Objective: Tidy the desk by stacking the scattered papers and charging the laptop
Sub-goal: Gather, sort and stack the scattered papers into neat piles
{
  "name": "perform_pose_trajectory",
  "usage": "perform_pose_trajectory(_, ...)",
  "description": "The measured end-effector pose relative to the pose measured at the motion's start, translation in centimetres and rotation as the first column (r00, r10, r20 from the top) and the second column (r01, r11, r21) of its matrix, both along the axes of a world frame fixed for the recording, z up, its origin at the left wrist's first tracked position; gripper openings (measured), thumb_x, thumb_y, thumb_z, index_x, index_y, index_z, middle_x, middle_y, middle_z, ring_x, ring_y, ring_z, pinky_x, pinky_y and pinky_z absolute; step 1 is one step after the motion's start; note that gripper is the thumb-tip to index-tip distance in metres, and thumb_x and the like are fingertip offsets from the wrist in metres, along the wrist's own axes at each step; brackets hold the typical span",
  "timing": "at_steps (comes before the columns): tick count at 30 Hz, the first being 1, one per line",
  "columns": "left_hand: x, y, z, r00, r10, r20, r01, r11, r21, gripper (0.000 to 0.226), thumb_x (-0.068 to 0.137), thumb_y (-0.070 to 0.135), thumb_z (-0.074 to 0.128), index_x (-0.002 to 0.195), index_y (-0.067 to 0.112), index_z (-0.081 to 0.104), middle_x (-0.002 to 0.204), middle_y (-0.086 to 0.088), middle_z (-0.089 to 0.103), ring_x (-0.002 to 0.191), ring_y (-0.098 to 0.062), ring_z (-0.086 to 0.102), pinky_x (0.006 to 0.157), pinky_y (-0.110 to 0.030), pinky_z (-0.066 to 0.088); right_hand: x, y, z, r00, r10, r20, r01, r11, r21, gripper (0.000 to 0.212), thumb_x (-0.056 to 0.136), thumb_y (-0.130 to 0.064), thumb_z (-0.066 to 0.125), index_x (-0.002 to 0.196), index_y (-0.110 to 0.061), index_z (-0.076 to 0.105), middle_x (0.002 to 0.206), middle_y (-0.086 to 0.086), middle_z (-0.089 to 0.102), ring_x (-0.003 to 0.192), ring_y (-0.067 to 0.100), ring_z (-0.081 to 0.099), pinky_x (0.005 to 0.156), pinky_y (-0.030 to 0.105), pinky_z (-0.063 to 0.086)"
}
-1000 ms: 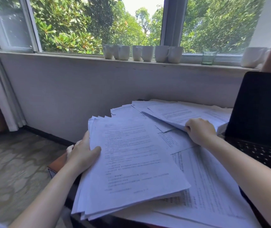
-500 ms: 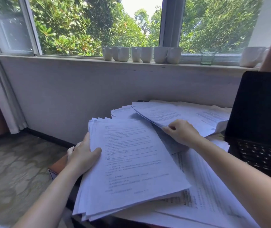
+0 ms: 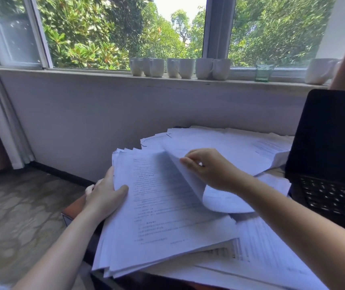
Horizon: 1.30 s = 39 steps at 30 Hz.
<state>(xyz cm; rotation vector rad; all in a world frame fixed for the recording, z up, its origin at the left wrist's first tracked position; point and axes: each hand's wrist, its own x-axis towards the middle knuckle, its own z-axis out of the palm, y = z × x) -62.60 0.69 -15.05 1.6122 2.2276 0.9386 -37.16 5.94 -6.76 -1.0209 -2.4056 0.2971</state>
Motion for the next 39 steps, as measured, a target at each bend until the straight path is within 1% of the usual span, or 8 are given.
perform_pose_trajectory(5, 0.6, 0.0, 0.7, 0.984, 0.059, 0.17, -0.065, 0.997, 0.029, 0.047, 0.068, 0.042, 0.024, 0.101, 0.023, 0.05, 0.083, 0.009, 0.057, 0.098, -0.019, 0.052, 0.108, -0.039, 0.022, -4.1, -3.6, -1.0, 0.987, 0.157, 0.04, -0.154, 0.985, -0.072, 0.049, 0.099, -0.029, 0.045, 0.055, -0.014, 0.03, 0.06, 0.01, 0.032, 0.062, 0.02, 0.028, 0.058, 0.037, 0.027)
perform_pose_trajectory(11, 0.7, -0.1, 1.1, 0.914, 0.098, 0.395, -0.123, 0.992, 0.038, 0.08, 0.068, 0.066, 0.017, 0.137, 0.037, 0.046, 0.146, 0.006, 0.045, 0.143, -0.022, 0.022, 0.116, -0.034, 0.01, -6.9, -5.4, -2.4, 0.96, 0.279, 0.014, -0.272, 0.946, -0.177, 0.05, 0.099, -0.026, 0.044, 0.054, -0.018, 0.023, 0.052, 0.001, 0.025, 0.05, 0.016, 0.022, 0.052, 0.034, 0.019)
perform_pose_trajectory(16, 0.4, 0.2, 1.2, 0.926, 0.073, 0.37, -0.082, 0.997, 0.009, 0.05, 0.063, 0.062, 0.033, 0.092, 0.027, 0.055, 0.092, 0.015, 0.059, 0.115, -0.021, 0.05, 0.112, -0.039, 0.023, -7.1, -5.1, -2.4, 0.923, 0.384, 0.018, -0.36, 0.881, -0.308, 0.046, 0.1, -0.021, 0.043, 0.056, -0.016, 0.029, 0.054, -0.001, 0.03, 0.054, 0.015, 0.027, 0.056, 0.032, 0.025)
perform_pose_trajectory(20, -1.5, 0.8, 0.4, 0.939, -0.009, 0.345, 0.034, 0.997, -0.067, 0.054, 0.051, 0.058, 0.058, 0.098, 0.032, 0.055, 0.096, 0.016, 0.068, 0.109, -0.021, 0.06, 0.105, -0.049, 0.036, -6.3, -4.6, -2.5, 0.915, 0.396, -0.072, -0.382, 0.799, -0.465, 0.038, 0.101, -0.023, 0.04, 0.072, -0.007, 0.059, 0.075, -0.01, 0.063, 0.067, 0.006, 0.051, 0.073, 0.031, 0.045)
perform_pose_trajectory(26, -1.4, -0.3, 0.7, 0.945, -0.08, 0.317, 0.123, 0.985, -0.121, 0.056, 0.056, 0.047, 0.06, 0.109, 0.053, 0.045, 0.103, 0.028, 0.063, 0.116, -0.019, 0.053, 0.107, -0.047, 0.034, -1.3, -0.2, -2.6, 0.997, -0.002, 0.076, 0.014, 0.987, -0.162, 0.022, 0.095, -0.023, 0.047, 0.11, -0.016, 0.061, 0.118, 0.003, 0.061, 0.111, 0.021, 0.053, 0.097, 0.035, 0.041)
perform_pose_trajectory(30, 0.5, -1.0, 1.7, 0.977, -0.07, 0.199, 0.079, 0.996, -0.035, 0.056, 0.058, 0.036, 0.044, 0.114, 0.04, 0.039, 0.091, 0.031, 0.053, 0.095, -0.013, 0.048, 0.108, -0.038, 0.024, 2.6, 2.4, -3.3, 0.848, -0.33, 0.416, 0.391, 0.918, -0.069, 0.056, 0.088, -0.035, 0.051, 0.14, -0.021, 0.036, 0.142, 0.004, 0.04, 0.13, 0.027, 0.037, 0.101, 0.037, 0.034)
perform_pose_trajectory(34, 0.6, -0.5, 0.9, 0.997, -0.013, 0.078, 0.014, 1.0, -0.016, 0.059, 0.058, 0.037, 0.036, 0.116, 0.034, 0.041, 0.095, 0.015, 0.06, 0.097, -0.018, 0.05, 0.102, -0.037, 0.022, 4.3, 3.2, -4.5, 0.756, -0.465, 0.462, 0.509, 0.86, 0.034, 0.025, 0.091, -0.03, 0.045, 0.111, -0.015, 0.046, 0.124, 0.01, 0.052, 0.112, 0.032, 0.049, 0.076, 0.035, 0.036)
perform_pose_trajectory(39, 0.5, -0.3, 0.8, 0.999, 0.002, 0.048, -0.001, 1.0, -0.023, 0.063, 0.06, 0.039, 0.033, 0.122, 0.031, 0.04, 0.106, 0.007, 0.062, 0.1, -0.02, 0.049, 0.102, -0.037, 0.022, 5.6, 4.0, -2.4, 0.755, -0.651, 0.082, 0.625, 0.752, 0.209, 0.017, 0.095, -0.018, 0.041, 0.079, -0.013, 0.045, 0.087, 0.017, 0.058, 0.089, 0.039, 0.057, 0.063, 0.033, 0.032)
